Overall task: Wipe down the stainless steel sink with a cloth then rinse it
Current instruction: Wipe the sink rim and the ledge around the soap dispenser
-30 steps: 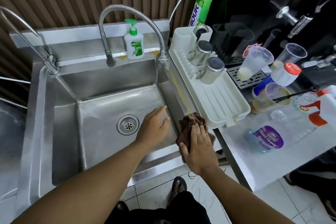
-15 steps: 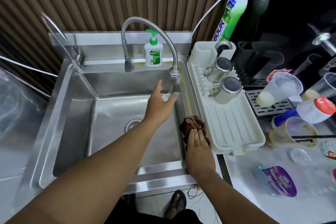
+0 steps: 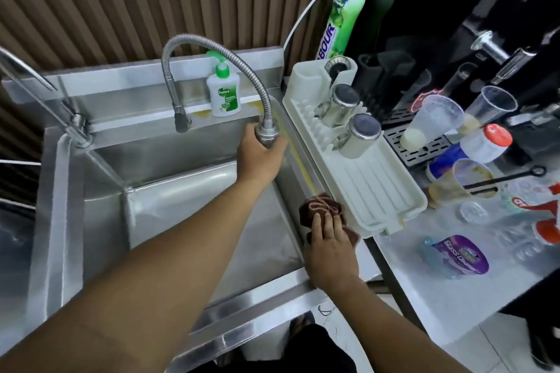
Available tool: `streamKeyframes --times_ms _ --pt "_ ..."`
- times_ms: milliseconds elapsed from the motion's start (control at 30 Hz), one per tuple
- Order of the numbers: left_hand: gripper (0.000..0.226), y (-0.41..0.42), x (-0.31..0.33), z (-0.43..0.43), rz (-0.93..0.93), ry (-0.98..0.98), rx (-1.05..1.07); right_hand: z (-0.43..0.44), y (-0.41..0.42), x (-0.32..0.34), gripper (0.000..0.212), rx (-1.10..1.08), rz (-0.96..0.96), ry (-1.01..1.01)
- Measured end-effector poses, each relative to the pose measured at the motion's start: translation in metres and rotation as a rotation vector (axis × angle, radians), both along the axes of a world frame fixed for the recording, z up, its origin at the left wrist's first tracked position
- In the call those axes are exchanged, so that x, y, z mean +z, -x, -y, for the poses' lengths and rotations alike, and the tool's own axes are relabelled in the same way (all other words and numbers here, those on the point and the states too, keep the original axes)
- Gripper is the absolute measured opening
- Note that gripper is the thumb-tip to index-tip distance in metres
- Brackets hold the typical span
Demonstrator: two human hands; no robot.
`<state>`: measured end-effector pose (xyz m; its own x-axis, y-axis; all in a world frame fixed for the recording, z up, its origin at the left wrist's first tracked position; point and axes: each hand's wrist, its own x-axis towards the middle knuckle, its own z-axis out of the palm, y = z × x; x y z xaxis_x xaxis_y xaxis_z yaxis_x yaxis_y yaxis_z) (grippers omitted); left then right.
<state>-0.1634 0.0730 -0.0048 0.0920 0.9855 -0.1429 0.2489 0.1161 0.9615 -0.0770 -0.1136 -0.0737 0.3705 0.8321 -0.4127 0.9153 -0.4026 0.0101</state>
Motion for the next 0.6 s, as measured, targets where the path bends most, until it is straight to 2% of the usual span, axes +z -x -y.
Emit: streamKeyframes --times_ms 133,267,433,600 --pt "0.028 0.031 -0.005 0.017 0.016 0.010 0.124 -0.027 0.002 -0.012 0.079 0.015 0.046 -0.022" --pt "0.027 0.062 -0.009 0.031 0.053 -0.015 0.255 -0.057 0.002 -0.019 0.073 0.078 0.149 -0.039" --pt "0.042 0.092 -0.014 0.043 0.132 -0.037 0.423 -0.046 -0.009 -0.013 0.072 0.137 0.155 -0.041" --pt "0.064 0.117 -0.025 0.047 0.122 -0.099 0.496 -0.017 -0.008 -0.018 0.075 0.107 0.129 -0.052"
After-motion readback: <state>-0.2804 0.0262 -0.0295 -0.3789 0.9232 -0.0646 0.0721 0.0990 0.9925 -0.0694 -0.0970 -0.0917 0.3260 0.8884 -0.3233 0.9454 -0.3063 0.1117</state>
